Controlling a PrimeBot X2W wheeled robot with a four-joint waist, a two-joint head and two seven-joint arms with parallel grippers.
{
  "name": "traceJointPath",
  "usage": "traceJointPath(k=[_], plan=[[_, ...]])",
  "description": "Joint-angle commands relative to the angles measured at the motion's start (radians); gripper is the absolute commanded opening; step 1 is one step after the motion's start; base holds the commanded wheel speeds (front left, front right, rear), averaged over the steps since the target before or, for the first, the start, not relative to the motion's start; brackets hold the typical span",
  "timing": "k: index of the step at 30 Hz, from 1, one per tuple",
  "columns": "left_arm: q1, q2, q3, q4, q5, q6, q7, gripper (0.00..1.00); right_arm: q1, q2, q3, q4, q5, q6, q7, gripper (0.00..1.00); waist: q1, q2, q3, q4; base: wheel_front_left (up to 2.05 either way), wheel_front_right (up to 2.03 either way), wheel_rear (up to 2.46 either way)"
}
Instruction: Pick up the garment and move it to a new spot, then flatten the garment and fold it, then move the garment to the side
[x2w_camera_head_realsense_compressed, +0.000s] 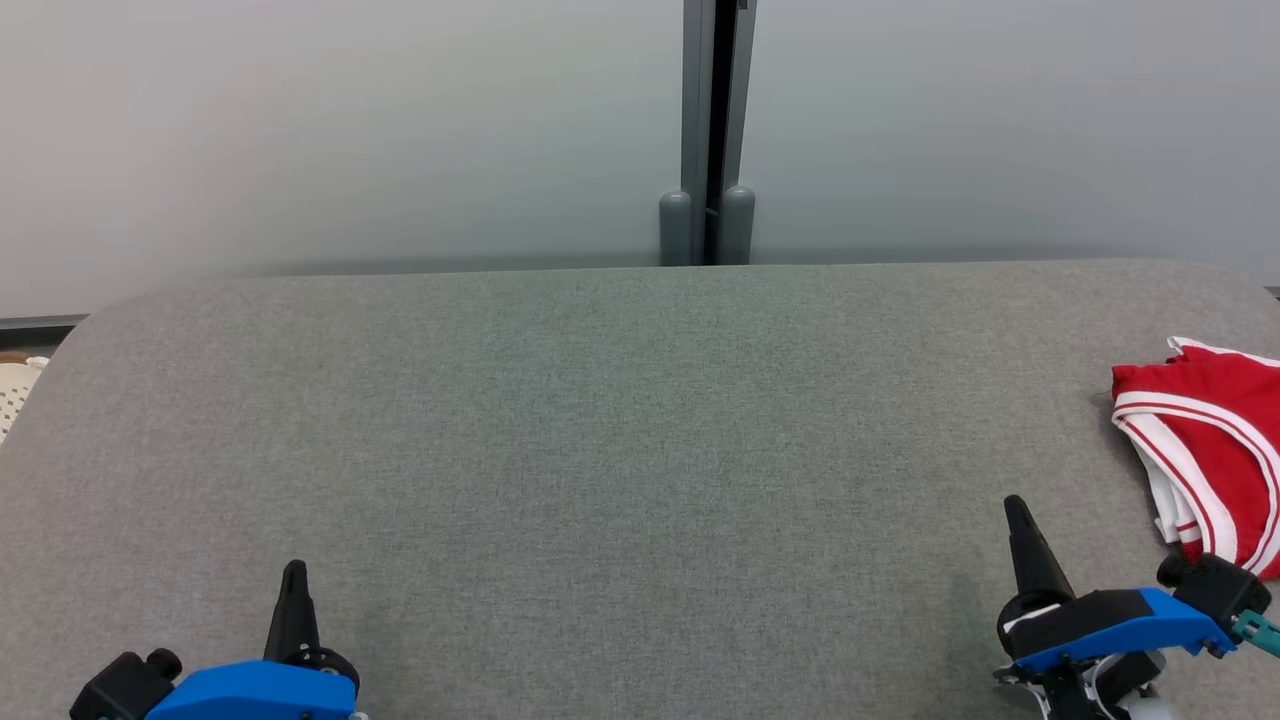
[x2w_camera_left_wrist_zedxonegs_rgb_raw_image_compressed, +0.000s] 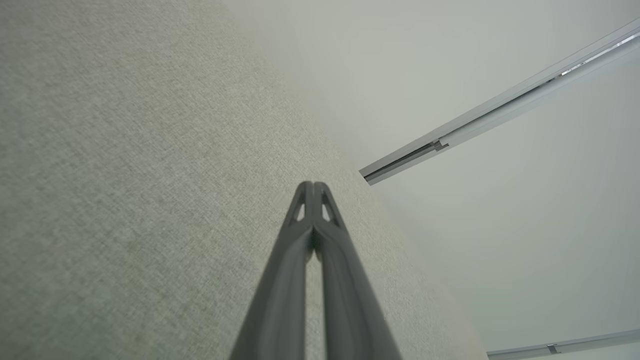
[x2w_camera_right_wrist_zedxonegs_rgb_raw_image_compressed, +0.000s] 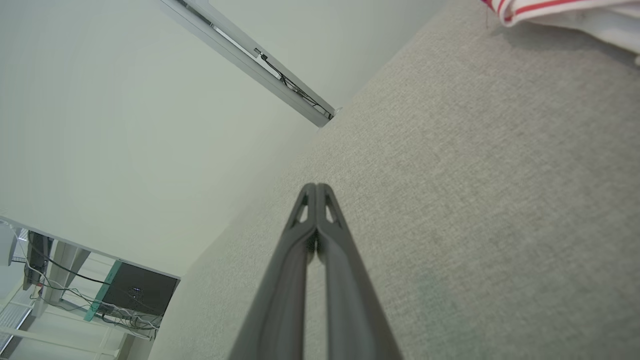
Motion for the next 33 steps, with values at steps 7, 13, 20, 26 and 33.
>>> traceJointPath(k=[7,13,20,26,33], plan=[[-0.033,0.006,0.013,-0.029,-0.088,-0.010,0.024,0.00,0.006,-0.004,-0.012,-0.042,0.099,0.000,0.024,0.00,0.0000,-0.0001,0.000,0.003,0.00,0.00,0.00],[-0.038,0.006,0.018,-0.040,-0.150,-0.013,0.042,0.00,0.012,-0.004,-0.019,-0.062,0.167,0.000,0.042,0.00,0.0000,-0.0001,0.000,0.005,0.00,0.00,0.00],[-0.047,0.006,0.023,-0.051,-0.219,-0.017,0.062,0.00,0.019,-0.004,-0.027,-0.084,0.242,0.000,0.062,0.00,0.0000,-0.0001,0.000,0.008,0.00,0.00,0.00],[-0.054,0.006,0.028,-0.060,-0.274,-0.020,0.078,0.00,0.025,-0.004,-0.034,-0.102,0.303,0.000,0.078,0.00,0.0000,-0.0001,0.000,0.011,0.00,0.00,0.00],[-0.058,0.006,0.034,-0.070,-0.335,-0.023,0.095,0.00,0.029,-0.005,-0.041,-0.122,0.369,0.000,0.096,0.00,0.0000,-0.0001,0.000,0.014,0.00,0.00,0.00]])
